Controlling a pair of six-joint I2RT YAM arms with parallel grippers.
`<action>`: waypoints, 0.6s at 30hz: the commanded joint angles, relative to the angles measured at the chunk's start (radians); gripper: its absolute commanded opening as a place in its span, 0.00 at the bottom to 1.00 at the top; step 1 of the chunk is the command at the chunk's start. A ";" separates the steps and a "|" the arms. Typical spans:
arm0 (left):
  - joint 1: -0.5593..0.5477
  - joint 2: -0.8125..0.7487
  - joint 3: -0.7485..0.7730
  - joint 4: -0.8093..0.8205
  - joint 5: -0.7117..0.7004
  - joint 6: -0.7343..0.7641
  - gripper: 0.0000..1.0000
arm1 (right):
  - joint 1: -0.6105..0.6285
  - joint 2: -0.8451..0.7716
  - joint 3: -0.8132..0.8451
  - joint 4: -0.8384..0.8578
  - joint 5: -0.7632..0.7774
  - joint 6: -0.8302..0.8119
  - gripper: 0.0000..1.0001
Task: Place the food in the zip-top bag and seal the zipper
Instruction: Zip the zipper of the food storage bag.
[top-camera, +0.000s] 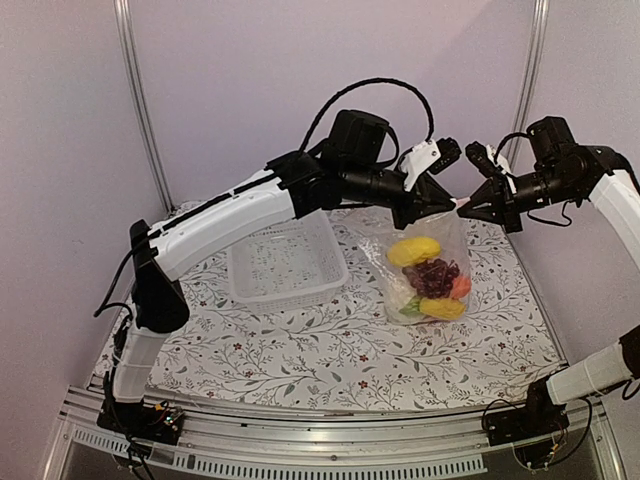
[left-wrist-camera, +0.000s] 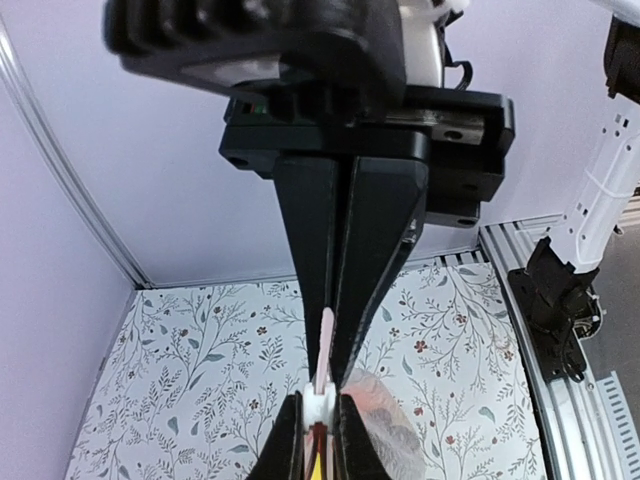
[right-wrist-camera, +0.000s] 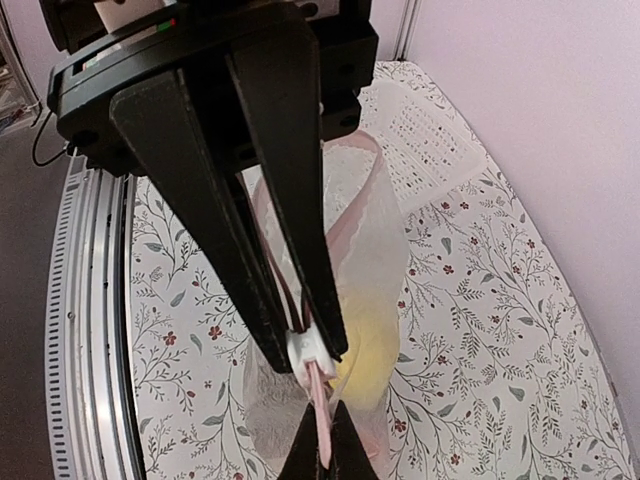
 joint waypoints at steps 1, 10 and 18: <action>0.060 -0.032 -0.029 -0.100 -0.052 -0.006 0.06 | -0.038 -0.006 0.052 -0.021 -0.001 -0.033 0.00; 0.083 -0.089 -0.147 -0.108 -0.054 -0.008 0.04 | -0.111 0.022 0.088 -0.003 -0.023 -0.034 0.00; 0.093 -0.135 -0.254 -0.104 -0.044 -0.028 0.02 | -0.186 0.061 0.121 0.005 -0.052 -0.046 0.00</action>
